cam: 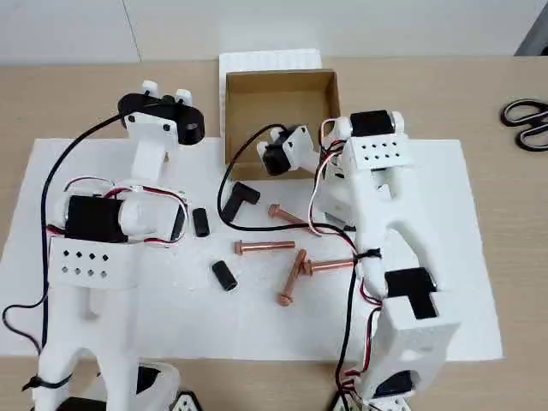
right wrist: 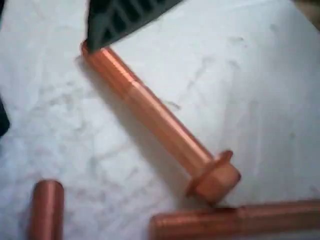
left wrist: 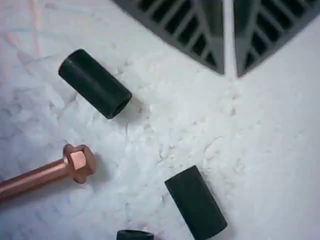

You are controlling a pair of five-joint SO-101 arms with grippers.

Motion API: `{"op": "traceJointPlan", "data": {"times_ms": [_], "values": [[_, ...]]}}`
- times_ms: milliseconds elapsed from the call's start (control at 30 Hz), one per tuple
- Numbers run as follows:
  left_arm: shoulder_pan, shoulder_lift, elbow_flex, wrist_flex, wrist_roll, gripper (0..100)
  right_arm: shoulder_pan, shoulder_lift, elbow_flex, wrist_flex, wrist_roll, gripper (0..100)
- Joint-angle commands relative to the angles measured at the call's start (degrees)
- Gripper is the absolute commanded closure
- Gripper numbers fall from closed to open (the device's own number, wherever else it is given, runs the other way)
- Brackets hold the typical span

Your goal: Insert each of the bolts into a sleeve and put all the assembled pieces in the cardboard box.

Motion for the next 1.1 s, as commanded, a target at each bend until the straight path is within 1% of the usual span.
{"op": "traceJointPlan", "data": {"times_ms": [0,167,433,633,800,967,1067], "values": [[0.26,-0.79,-2.24,-1.14,-0.18,99,2.07,0.22,-1.49,0.31,2.11,87.3],[0.26,-0.79,-2.24,-2.37,-0.18,99,4.35,0.48,-2.37,0.40,3.34,87.3],[0.26,-0.79,-2.24,-3.16,-0.09,99,4.35,0.75,-2.37,0.31,7.21,87.0],[0.26,-0.79,-2.24,-6.33,-0.09,99,6.64,1.10,-2.46,-1.10,11.16,77.7],[0.35,-0.79,-2.24,-7.91,-0.09,99,7.25,6.37,-6.24,-0.84,11.87,77.5],[0.35,-0.70,-2.24,-8.18,-0.09,99,5.67,13.14,-10.81,0.31,11.87,77.5],[0.35,-0.70,-2.24,-8.09,-0.09,99,4.44,14.02,-10.99,0.40,11.60,77.5]]}}
